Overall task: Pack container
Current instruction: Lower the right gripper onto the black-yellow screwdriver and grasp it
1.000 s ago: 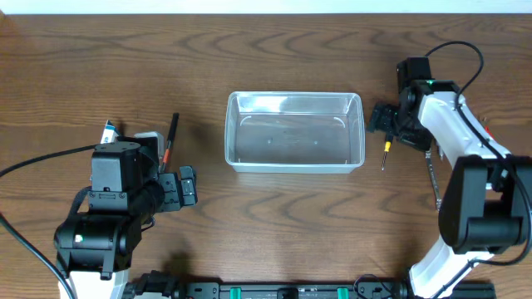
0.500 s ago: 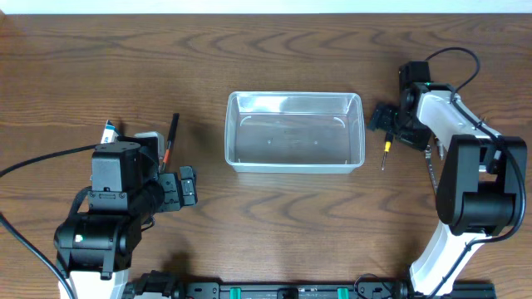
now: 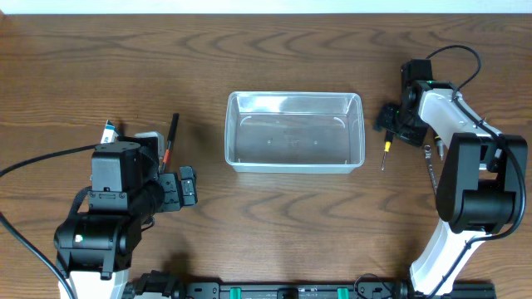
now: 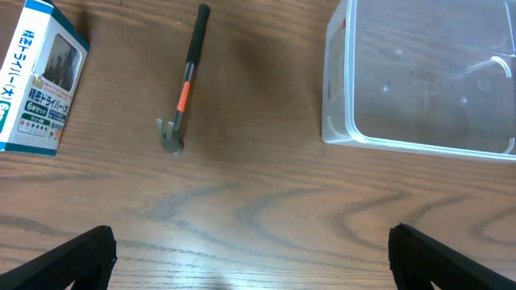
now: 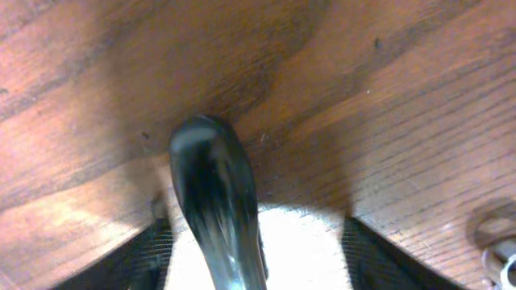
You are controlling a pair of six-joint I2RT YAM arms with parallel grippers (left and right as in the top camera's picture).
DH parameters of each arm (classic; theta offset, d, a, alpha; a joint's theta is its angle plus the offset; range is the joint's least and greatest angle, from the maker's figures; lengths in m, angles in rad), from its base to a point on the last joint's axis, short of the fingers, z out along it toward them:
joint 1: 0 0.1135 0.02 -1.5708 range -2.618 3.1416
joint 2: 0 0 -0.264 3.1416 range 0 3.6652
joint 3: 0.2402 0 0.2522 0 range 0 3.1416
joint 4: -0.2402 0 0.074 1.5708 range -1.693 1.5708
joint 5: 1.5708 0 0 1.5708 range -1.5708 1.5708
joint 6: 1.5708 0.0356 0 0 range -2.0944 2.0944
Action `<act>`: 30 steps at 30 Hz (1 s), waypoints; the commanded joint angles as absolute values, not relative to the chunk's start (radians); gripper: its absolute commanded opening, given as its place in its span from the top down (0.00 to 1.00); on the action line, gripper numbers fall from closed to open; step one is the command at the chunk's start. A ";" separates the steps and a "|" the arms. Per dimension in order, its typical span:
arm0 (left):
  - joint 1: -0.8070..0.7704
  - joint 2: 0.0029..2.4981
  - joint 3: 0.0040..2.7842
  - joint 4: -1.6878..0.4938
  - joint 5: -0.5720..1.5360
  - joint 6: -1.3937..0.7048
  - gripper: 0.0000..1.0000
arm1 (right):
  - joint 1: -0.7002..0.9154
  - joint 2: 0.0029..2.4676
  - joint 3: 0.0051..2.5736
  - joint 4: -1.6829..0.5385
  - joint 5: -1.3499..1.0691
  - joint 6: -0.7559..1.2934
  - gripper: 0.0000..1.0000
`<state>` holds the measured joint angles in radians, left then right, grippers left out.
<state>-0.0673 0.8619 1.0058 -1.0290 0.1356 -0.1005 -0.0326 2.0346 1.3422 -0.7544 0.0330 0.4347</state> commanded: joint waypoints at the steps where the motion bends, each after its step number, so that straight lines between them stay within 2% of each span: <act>1: -0.069 0.860 1.026 -1.032 0.146 -0.086 0.02 | -0.036 2.088 1.332 -0.763 -0.035 0.441 0.44; 17: -0.069 0.860 1.026 -1.031 0.146 -0.086 0.02 | -0.036 2.088 1.332 -0.797 -0.035 0.441 0.89; 22: -0.069 0.860 1.026 -1.031 0.146 -0.086 0.02 | -0.036 2.088 1.332 -0.795 -0.035 0.441 0.99; 30: -0.069 0.860 1.026 -1.031 0.134 -0.071 0.02 | -0.036 2.085 1.362 -0.754 -0.050 0.333 0.99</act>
